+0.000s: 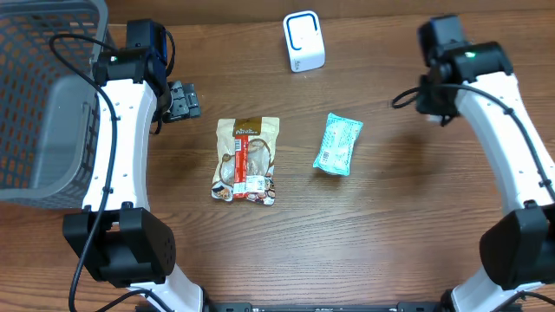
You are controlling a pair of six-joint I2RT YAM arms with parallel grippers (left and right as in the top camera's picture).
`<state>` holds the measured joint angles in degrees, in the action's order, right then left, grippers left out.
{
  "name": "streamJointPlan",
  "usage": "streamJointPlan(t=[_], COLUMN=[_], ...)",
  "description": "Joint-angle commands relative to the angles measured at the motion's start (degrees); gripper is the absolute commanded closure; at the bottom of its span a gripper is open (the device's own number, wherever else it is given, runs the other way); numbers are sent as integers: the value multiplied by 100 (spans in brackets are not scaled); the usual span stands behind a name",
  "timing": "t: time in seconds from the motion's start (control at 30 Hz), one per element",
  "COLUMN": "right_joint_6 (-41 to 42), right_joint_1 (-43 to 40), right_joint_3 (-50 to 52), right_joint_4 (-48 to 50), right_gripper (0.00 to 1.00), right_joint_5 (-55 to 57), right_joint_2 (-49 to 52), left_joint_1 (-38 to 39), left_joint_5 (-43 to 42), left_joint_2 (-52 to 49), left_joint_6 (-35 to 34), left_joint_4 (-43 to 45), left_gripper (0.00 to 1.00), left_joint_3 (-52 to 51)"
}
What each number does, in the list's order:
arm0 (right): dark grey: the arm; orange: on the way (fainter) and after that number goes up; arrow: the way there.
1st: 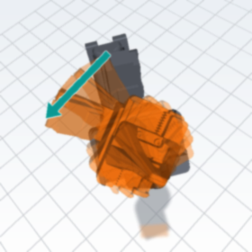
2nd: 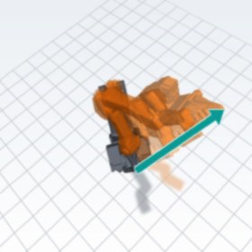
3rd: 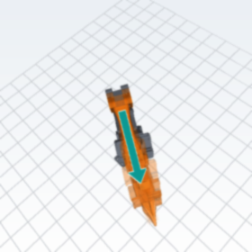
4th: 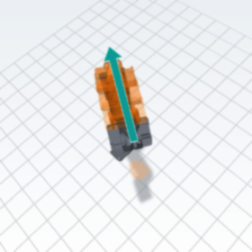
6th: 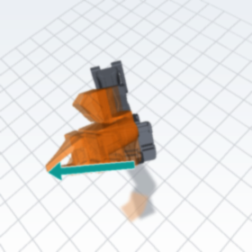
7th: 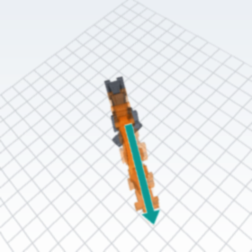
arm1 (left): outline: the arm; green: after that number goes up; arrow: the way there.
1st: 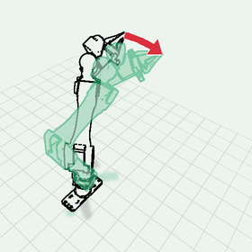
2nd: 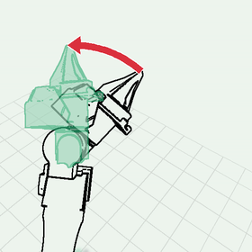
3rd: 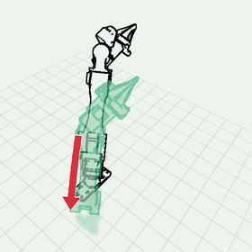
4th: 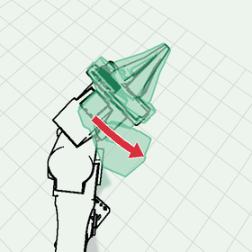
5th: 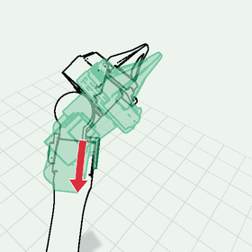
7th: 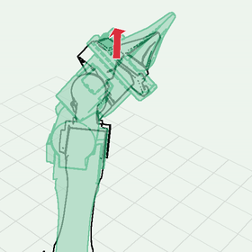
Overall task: Scan the item barcode
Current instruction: 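Carry the orange box right and set it on the table edge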
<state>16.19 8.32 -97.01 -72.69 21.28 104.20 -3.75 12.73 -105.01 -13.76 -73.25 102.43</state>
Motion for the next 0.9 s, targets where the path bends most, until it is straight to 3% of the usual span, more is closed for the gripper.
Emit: streamJointPlan(t=[0.0,0.37,0.6,0.87], right_joint_6=[337,330,328,339], right_joint_1=[-236,-584,-610,-614], right_joint_3=[417,2017,2120,2120], right_joint_4=[192,1462,1628,1646], right_gripper=[96,95,48,45], right_joint_5=[-90,-83,-81,-109], right_joint_2=[-48,-48,-46,-48], left_joint_1=[39,39,39,39], left_joint_5=[79,79,79,81], left_joint_2=[11,11,11,11], left_joint_6=[2,2,2,2], left_joint_4=[2,0,0,2], left_gripper=[0,0,0,0], left_joint_3=[85,87,87,87])
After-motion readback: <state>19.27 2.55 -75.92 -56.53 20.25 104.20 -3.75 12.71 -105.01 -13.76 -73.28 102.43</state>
